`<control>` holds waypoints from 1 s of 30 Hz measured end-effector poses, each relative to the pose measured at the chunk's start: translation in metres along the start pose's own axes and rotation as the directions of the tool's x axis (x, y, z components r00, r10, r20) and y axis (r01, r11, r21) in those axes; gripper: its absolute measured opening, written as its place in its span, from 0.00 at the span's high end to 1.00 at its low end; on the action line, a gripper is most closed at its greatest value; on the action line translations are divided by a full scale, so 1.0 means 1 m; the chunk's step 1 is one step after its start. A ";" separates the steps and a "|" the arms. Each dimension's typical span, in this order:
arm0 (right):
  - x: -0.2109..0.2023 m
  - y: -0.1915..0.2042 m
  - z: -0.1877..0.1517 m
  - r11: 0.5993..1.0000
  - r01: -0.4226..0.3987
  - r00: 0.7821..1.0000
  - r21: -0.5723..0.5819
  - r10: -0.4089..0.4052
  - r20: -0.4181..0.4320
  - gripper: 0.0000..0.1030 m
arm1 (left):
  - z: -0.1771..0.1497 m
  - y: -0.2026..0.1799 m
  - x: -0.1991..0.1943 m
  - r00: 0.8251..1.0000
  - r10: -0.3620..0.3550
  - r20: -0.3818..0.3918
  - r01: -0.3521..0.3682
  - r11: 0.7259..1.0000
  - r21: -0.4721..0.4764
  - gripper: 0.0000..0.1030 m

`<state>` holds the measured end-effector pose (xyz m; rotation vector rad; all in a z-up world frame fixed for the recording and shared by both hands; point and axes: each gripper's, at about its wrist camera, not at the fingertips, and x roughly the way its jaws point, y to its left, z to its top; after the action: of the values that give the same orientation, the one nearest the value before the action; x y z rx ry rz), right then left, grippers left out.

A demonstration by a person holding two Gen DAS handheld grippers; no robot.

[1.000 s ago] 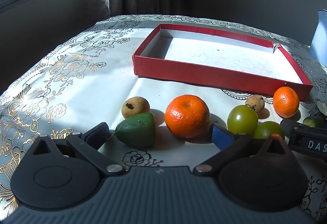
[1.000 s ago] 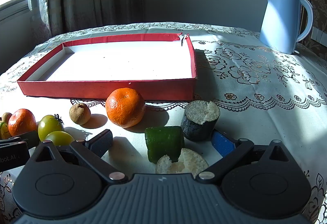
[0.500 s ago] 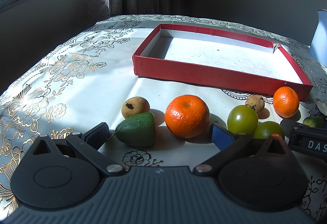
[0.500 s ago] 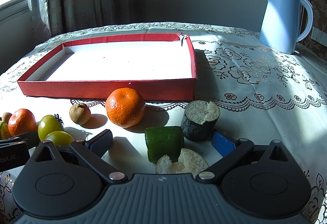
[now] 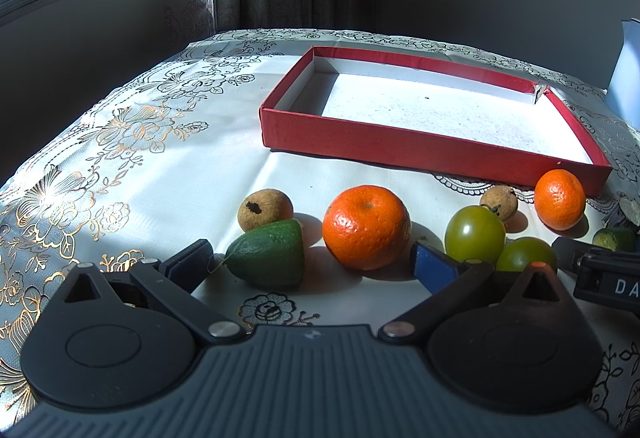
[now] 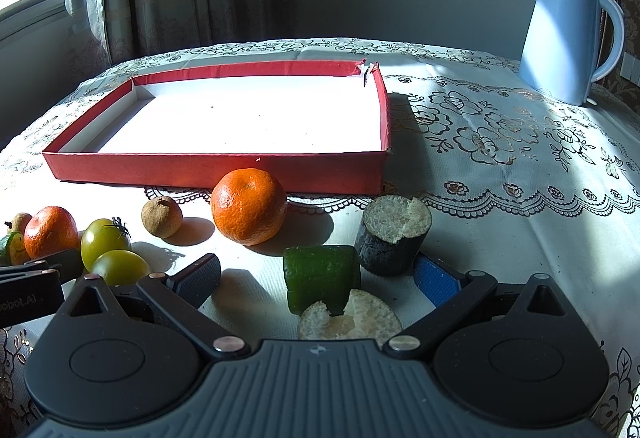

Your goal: Organize fruits

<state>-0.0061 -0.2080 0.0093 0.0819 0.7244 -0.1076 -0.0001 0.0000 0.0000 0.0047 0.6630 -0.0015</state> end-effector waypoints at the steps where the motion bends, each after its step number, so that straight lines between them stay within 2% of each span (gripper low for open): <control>1: 0.002 -0.001 0.001 1.000 -0.003 1.000 -0.003 0.003 -0.004 0.00 | 0.000 0.000 0.000 1.000 0.000 0.000 0.000 1.000 0.000 0.00; 30: 0.000 -0.001 0.000 1.000 -0.008 1.000 -0.019 0.008 0.000 0.00 | 0.000 0.000 0.000 1.000 0.000 0.000 0.000 1.000 0.000 0.00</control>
<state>-0.0063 -0.2091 0.0086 0.0668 0.7243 -0.0936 -0.0001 -0.0001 0.0000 0.0047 0.6631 -0.0015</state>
